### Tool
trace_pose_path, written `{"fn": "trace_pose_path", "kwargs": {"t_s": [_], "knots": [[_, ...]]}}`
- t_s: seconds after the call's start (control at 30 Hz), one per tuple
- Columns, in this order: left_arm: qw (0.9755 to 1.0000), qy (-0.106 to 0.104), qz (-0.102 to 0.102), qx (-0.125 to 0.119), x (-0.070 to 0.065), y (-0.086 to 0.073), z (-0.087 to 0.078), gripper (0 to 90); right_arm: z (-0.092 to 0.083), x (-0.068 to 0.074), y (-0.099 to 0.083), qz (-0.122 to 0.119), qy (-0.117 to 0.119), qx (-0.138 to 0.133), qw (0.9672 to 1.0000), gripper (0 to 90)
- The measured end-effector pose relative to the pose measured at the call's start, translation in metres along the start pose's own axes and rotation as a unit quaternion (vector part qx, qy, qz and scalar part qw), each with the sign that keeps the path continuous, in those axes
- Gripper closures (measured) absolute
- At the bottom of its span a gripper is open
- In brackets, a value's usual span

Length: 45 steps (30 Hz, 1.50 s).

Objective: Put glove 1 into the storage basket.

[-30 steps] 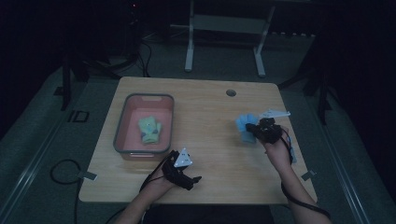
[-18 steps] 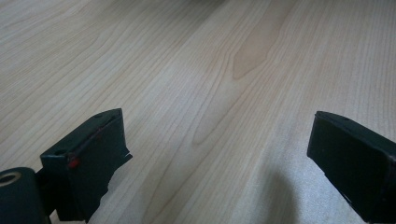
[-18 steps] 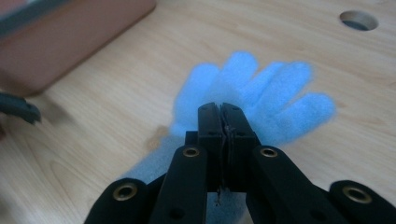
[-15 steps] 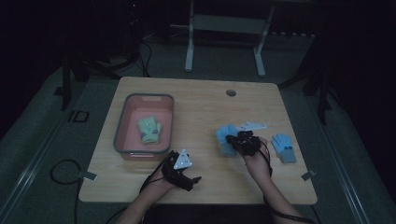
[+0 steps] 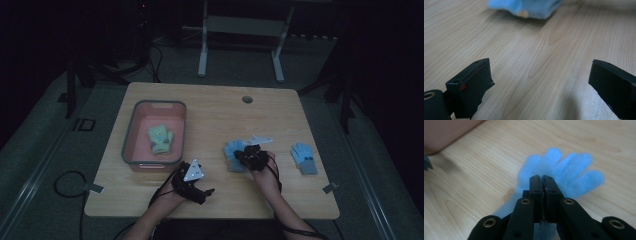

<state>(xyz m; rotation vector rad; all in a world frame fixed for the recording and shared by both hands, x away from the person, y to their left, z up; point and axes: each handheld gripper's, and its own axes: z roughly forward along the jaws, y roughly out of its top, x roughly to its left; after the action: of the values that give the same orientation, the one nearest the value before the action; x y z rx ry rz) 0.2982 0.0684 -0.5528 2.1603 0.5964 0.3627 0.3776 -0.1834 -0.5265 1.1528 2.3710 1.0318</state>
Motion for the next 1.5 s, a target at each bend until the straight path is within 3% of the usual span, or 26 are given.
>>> {"fn": "trace_pose_path", "kwargs": {"t_s": [0.13,0.23,0.27,0.33,0.37,0.43,0.6,0.73,0.8,0.93,1.03,1.07,1.17,1.2,1.3,1.33,1.5], "knots": [[1.0000,0.001,0.004,-0.002,0.000,-0.001,-0.001,4.7,0.009,-0.003,-0.005,0.001,-0.001,0.014,0.9999,84.6],[1.0000,0.001,0.002,-0.001,0.001,-0.001,-0.001,4.7,0.015,-0.006,-0.010,0.004,0.006,0.017,0.9998,78.8],[1.0000,0.001,0.002,-0.001,0.001,-0.001,-0.001,4.7,0.015,-0.007,-0.009,0.003,0.006,0.021,0.9998,71.9],[1.0000,0.000,0.002,-0.001,0.000,-0.002,-0.001,4.7,0.014,-0.007,-0.009,0.002,0.008,0.020,0.9998,69.8],[1.0000,0.000,0.003,-0.001,0.000,-0.002,-0.001,4.7,0.010,-0.009,-0.008,0.002,0.010,0.016,0.9998,63.8],[1.0000,0.000,0.003,0.001,0.000,-0.002,0.000,4.7,0.003,-0.011,-0.007,0.000,0.014,0.011,0.9999,60.8],[1.0000,-0.002,0.002,0.000,0.000,-0.002,0.000,4.7,-0.015,-0.020,-0.007,-0.007,0.021,-0.003,0.9997,60.6],[1.0000,-0.003,0.005,0.004,0.000,-0.002,0.001,4.7,-0.041,-0.039,-0.008,-0.016,0.015,-0.019,0.9996,60.5],[1.0000,-0.002,0.006,0.004,0.000,-0.002,0.001,4.7,-0.046,-0.043,-0.009,-0.020,0.013,-0.022,0.9995,60.5],[1.0000,0.001,0.003,0.000,-0.001,-0.002,0.000,4.7,-0.066,-0.063,-0.026,-0.035,-0.017,-0.019,0.9991,61.4],[1.0000,0.002,0.000,-0.002,0.000,-0.002,-0.001,4.7,-0.072,-0.073,-0.034,-0.027,-0.020,-0.014,0.9993,61.5],[1.0000,0.002,0.000,0.000,0.000,-0.002,0.000,4.7,-0.077,-0.084,-0.041,-0.021,-0.030,-0.008,0.9993,62.2],[1.0000,0.001,0.001,0.002,0.000,-0.002,0.000,4.7,-0.083,-0.094,-0.047,-0.014,-0.041,-0.009,0.9990,62.9],[1.0000,0.001,0.003,0.004,-0.001,-0.002,0.001,4.7,-0.090,-0.104,-0.052,-0.004,-0.053,-0.008,0.9986,63.1],[1.0000,0.000,0.003,0.005,-0.001,-0.003,0.002,4.7,-0.093,-0.110,-0.054,0.000,-0.061,-0.009,0.9981,63.9],[1.0000,0.000,0.003,0.005,-0.001,-0.003,0.002,4.7,-0.099,-0.123,-0.059,0.012,-0.071,-0.010,0.9973,64.4],[1.0000,0.001,0.002,0.007,0.000,-0.003,0.002,4.7,-0.111,-0.152,-0.069,0.035,-0.091,-0.015,0.9951,66.0]]}}
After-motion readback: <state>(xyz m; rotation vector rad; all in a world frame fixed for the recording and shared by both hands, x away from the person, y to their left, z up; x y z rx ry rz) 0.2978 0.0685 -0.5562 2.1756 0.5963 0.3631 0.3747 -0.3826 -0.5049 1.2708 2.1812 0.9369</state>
